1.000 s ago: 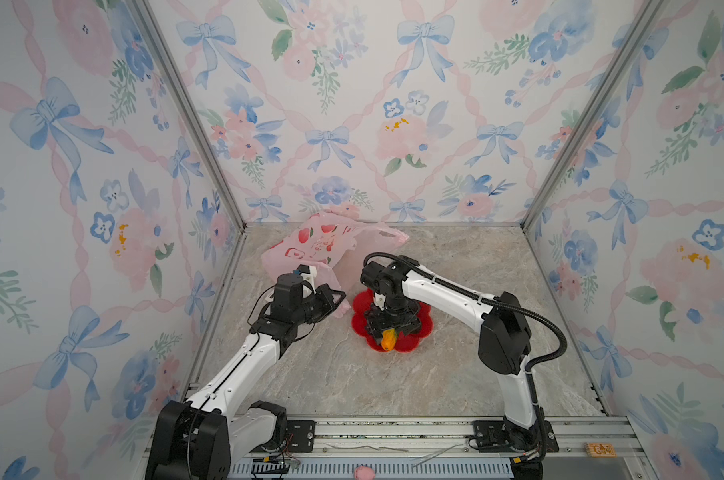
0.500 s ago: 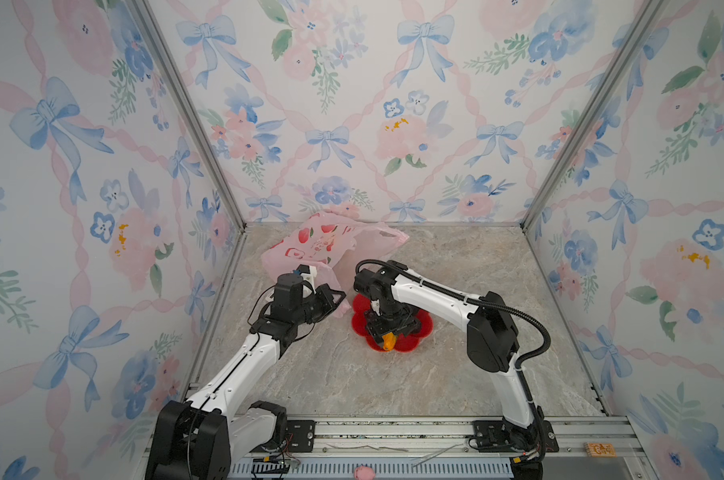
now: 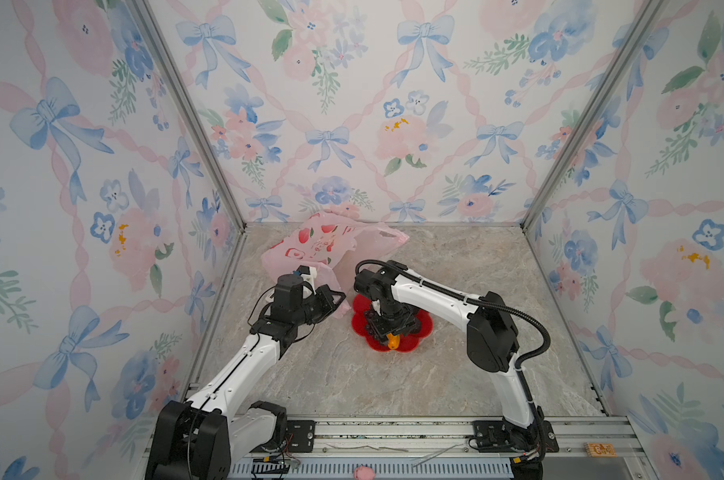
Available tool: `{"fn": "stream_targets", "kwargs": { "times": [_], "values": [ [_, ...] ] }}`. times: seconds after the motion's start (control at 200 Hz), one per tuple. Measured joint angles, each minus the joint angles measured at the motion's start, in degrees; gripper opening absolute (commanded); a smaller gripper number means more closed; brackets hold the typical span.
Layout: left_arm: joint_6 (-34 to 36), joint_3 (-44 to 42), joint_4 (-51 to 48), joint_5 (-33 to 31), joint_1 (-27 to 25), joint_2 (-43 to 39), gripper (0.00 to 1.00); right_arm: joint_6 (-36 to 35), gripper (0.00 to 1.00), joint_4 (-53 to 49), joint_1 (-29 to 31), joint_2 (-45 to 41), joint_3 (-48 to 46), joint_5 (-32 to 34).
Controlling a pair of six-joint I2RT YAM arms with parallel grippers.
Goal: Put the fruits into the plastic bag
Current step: 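Grasp the green-yellow cucumber at its end with the right gripper and lift, then carry the cucumber toward the pink bag held by the left gripper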
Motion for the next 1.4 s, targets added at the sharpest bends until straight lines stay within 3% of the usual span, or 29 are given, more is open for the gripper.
{"fn": "stream_targets", "kwargs": {
  "times": [0.12,0.265,0.455,0.99,1.17,1.4],
  "values": [
    [0.0,0.0,-0.02,0.02,0.0,0.0,0.0,0.15,0.56,0.04,0.0,0.09,-0.02,-0.07],
    [0.0,0.0,-0.09,0.02,0.04,-0.11,0.0,0.28,0.35,0.28,0.02,0.09,-0.24,0.0],
    [0.0,-0.04,-0.07,0.02,0.13,-1.22,0.0,1.31,0.23,0.0,0.02,-0.07,-0.42,0.02],
    [0.0,-0.24,-0.07,0.02,0.42,-1.77,0.0,1.53,0.2,-4.31,-2.19,-10.93,0.79,-1.03],
    [0.02,-0.24,-0.09,0.07,0.42,-1.77,0.0,1.75,0.19,-1.38,-5.27,-16.98,0.9,-7.13],
    [0.07,-0.24,-0.33,0.44,0.44,-1.77,0.0,4.85,0.18,12.15,-10.16,-19.17,0.15,-18.36]
  ]
}}
